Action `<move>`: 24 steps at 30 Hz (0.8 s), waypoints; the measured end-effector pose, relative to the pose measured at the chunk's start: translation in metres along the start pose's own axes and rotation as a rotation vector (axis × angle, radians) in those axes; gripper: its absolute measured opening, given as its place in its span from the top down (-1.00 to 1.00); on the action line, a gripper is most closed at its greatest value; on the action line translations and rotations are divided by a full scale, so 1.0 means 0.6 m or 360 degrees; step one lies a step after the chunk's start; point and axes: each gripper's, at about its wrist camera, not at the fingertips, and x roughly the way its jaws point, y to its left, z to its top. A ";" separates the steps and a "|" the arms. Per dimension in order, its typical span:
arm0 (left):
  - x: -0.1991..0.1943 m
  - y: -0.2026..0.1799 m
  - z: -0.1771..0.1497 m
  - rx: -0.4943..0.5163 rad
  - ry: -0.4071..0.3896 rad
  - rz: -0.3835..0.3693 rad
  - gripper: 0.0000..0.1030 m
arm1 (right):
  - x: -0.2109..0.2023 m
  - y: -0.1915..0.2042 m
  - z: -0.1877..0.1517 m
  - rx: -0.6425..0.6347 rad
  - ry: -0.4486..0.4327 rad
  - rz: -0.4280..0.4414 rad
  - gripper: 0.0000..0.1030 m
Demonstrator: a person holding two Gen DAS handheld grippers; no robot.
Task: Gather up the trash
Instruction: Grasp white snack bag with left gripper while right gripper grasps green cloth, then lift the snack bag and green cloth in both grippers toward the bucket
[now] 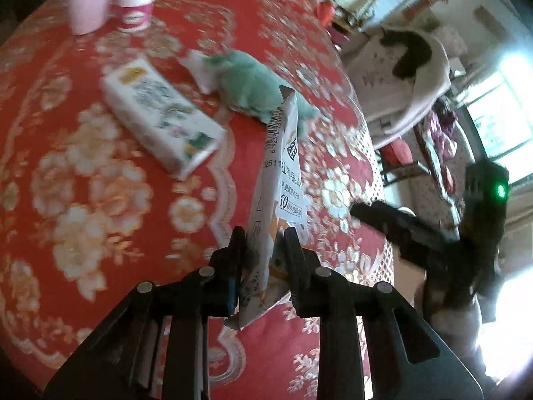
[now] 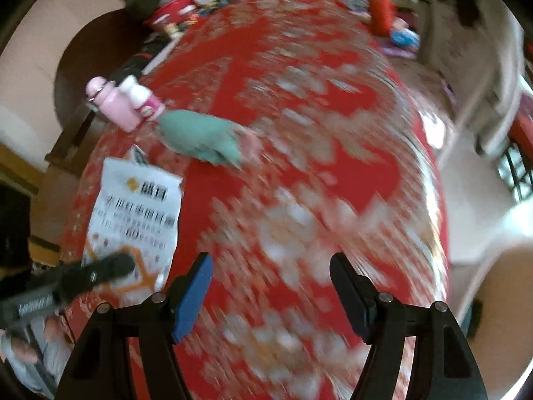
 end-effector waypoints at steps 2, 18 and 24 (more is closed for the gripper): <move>-0.012 0.018 -0.002 -0.0058 -0.0020 -0.0011 0.59 | 0.016 0.020 0.031 -0.0061 -0.0015 0.0016 -0.36; -0.072 0.115 -0.035 -0.0300 -0.0115 -0.0023 0.59 | 0.154 0.126 0.161 -0.0443 0.0058 -0.0102 -0.37; -0.068 0.114 -0.037 -0.0304 -0.0099 -0.0066 0.59 | 0.125 0.125 0.141 -0.0330 0.0031 -0.0044 0.10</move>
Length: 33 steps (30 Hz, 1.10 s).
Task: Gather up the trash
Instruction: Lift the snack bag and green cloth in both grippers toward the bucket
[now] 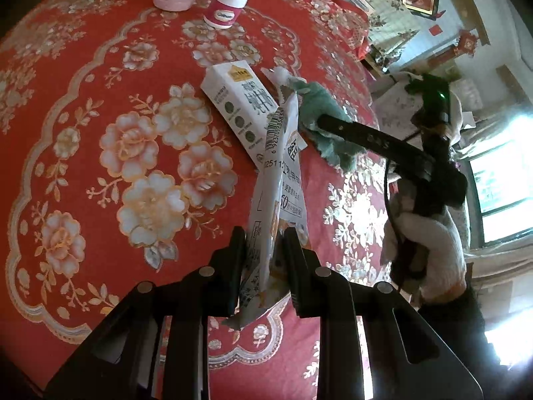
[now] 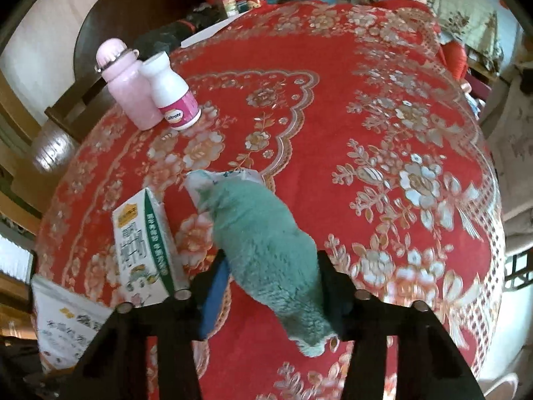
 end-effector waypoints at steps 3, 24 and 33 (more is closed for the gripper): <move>0.003 -0.015 0.001 0.0033 0.0004 -0.0027 0.59 | -0.029 -0.011 -0.026 0.0100 -0.0027 0.0053 0.12; 0.068 -0.169 -0.048 0.0386 0.0075 0.0012 0.59 | -0.200 -0.123 -0.260 0.0638 -0.0181 0.0075 0.11; 0.099 -0.263 -0.069 0.0571 0.0118 -0.0032 0.59 | -0.265 -0.180 -0.317 0.0770 -0.0269 -0.0009 0.11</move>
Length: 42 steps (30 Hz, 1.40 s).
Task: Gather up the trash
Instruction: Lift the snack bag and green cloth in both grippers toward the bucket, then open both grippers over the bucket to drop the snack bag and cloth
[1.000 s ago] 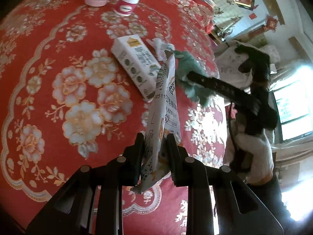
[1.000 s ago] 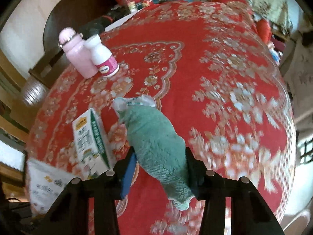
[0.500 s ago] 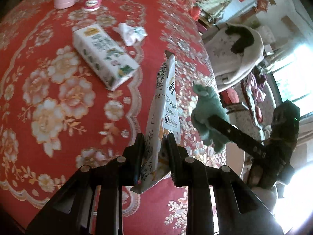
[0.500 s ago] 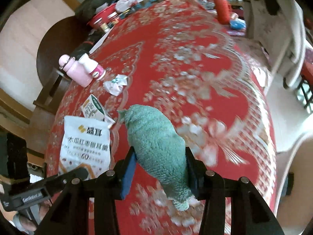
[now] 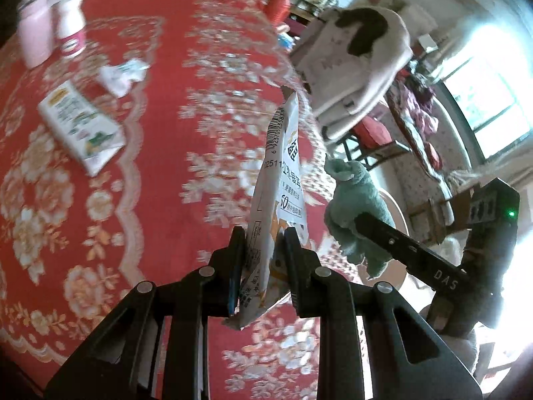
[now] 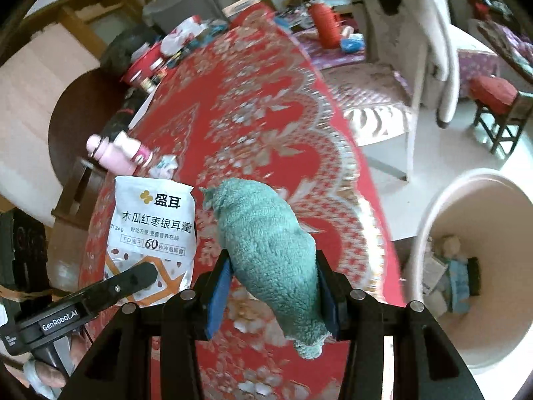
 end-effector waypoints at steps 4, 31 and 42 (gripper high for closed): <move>0.017 -0.042 0.002 0.0078 0.0024 -0.0018 0.59 | -0.028 -0.038 -0.005 0.0068 -0.0044 -0.0047 0.11; 0.184 -0.294 -0.029 0.0431 0.0325 -0.0219 0.59 | -0.155 -0.282 -0.069 0.0489 -0.0156 -0.0310 0.11; 0.230 -0.329 -0.045 0.0449 0.0390 -0.0201 0.59 | -0.159 -0.332 -0.087 0.0549 -0.0119 -0.0349 0.11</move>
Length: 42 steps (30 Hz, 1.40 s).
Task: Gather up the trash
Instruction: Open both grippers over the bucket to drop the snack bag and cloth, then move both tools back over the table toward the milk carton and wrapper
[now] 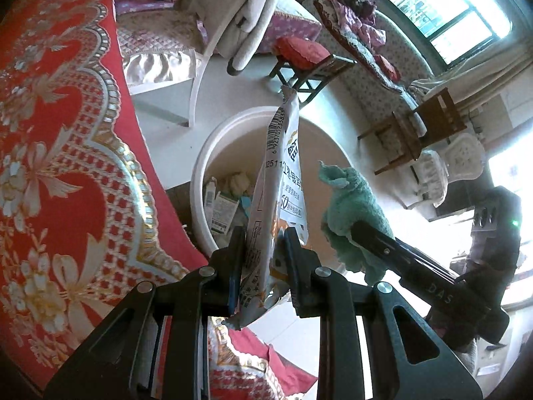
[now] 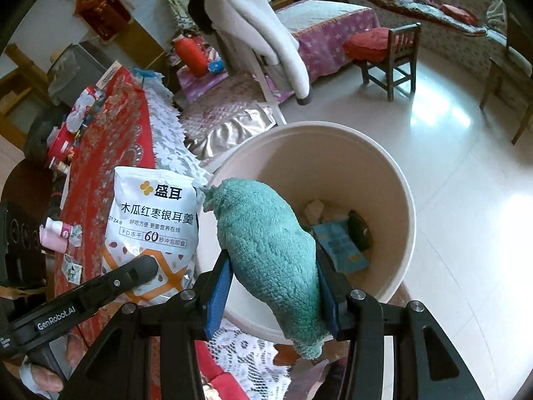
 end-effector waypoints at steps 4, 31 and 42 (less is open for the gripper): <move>0.016 -0.004 -0.002 -0.0003 0.0019 0.0015 0.59 | 0.007 -0.013 0.001 0.0009 0.0023 -0.0014 0.11; 0.085 -0.024 -0.006 -0.0011 0.0093 0.0138 0.58 | 0.059 -0.051 0.018 0.0071 0.0151 -0.0065 0.02; 0.078 -0.021 -0.011 -0.0002 0.0072 0.0127 0.08 | 0.062 -0.057 0.008 0.0089 0.0198 -0.0076 -0.01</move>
